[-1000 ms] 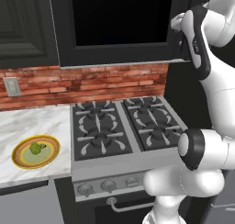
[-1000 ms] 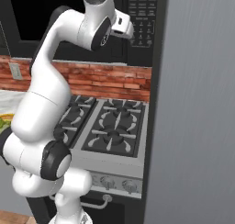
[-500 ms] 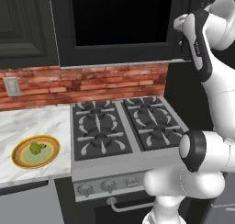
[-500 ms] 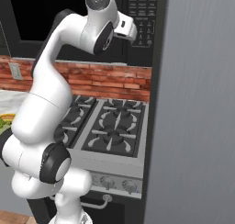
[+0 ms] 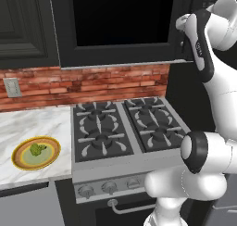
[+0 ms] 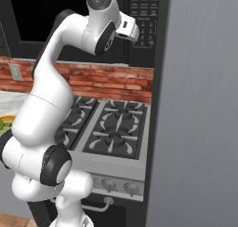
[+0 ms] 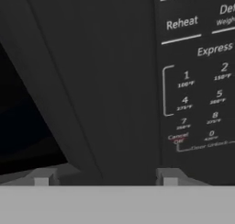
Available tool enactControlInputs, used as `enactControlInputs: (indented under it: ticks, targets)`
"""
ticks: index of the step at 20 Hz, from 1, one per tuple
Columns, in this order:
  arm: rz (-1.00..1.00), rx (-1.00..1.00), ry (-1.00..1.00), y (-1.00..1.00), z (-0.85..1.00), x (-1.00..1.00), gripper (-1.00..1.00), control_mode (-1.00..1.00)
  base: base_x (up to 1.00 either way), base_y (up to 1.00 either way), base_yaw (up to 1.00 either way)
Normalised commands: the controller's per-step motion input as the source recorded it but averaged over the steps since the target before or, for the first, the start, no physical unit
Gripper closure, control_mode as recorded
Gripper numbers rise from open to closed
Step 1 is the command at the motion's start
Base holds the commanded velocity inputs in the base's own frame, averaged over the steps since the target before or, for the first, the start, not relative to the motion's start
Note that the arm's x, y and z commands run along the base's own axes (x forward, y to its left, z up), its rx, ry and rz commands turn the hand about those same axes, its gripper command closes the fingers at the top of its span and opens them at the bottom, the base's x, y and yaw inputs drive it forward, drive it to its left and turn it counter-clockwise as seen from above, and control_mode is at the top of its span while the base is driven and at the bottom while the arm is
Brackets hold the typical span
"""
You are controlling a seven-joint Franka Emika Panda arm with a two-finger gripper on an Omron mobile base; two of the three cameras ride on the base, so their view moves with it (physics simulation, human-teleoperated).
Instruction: Pick the broccoli from the counter and place it in the microwave. Then turn on the microwave.
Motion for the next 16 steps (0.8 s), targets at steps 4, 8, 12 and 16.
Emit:
enactControlInputs:
  ticks: [4, 8, 12, 16]
  targets:
    - [-0.02, 0.0, 0.0, -0.21, 0.0, 0.0, -1.0, -1.0, 0.0, 0.0, 0.0]
    - [-0.03, 0.0, 0.0, -0.28, 0.0, 0.0, -1.0, -1.0, 0.0, 0.0, 0.0]
    - [0.0, 0.0, 0.0, -0.21, 0.0, 0.23, -1.0, -1.0, 0.0, 0.0, 0.0]
    - [0.0, 0.01, 0.0, -0.07, 0.0, 0.47, -1.0, -1.0, 0.0, 0.0, 0.0]
